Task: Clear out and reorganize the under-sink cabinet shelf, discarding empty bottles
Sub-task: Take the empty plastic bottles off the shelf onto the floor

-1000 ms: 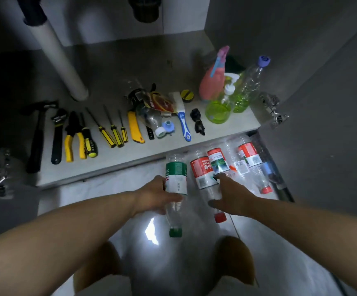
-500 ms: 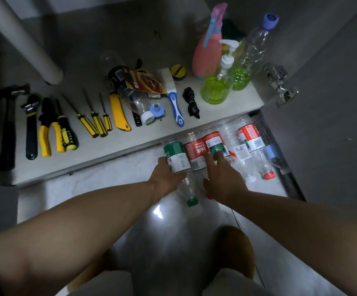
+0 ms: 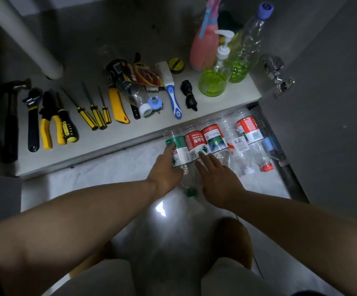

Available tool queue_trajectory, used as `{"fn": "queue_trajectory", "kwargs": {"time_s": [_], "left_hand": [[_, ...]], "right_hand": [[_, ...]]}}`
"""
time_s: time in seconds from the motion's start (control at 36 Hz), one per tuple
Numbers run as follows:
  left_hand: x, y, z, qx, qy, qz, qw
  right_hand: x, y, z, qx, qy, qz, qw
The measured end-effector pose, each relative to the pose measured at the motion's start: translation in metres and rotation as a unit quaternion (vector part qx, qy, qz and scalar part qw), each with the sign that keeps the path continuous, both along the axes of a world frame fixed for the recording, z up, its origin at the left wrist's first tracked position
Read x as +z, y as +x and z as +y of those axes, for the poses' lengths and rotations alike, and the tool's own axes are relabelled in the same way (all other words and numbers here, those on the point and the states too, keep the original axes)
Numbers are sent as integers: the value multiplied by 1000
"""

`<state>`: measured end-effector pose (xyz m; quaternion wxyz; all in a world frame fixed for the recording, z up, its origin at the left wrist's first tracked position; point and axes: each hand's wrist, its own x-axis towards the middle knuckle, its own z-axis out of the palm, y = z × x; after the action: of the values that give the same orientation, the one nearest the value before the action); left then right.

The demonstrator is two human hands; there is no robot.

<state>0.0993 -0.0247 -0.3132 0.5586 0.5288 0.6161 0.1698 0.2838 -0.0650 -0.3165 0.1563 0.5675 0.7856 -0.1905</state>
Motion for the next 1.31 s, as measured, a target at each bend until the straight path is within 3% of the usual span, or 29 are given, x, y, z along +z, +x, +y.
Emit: {"fn": "queue_trajectory", "kwargs": {"time_s": [0.17,0.44,0.56,0.69,0.86,0.92,1.03,1.31], "left_hand": [[-1,0,-1,-72,-59,60,994],[1,-3,1,-73,-59,25,995],[10,-11,5,-115,-9,36,993],[31,-35,17,-172,162,131,963],[71,-65,60,-40,309,207,927],[77,-77,80,49,299,226,926],[82,-96,125,180,197,221,938],[56,-104,179,146,149,125,970]], "right_hand": [[3,1,1,-9,-21,-1,1000],[9,2,7,8,-16,-16,1000],[25,-2,10,13,0,18,1000],[58,-13,34,30,33,95,994],[90,-41,86,20,63,184,981],[94,-54,106,1,75,198,977],[100,-82,151,-21,106,200,974],[95,-122,245,-17,178,136,974]]}}
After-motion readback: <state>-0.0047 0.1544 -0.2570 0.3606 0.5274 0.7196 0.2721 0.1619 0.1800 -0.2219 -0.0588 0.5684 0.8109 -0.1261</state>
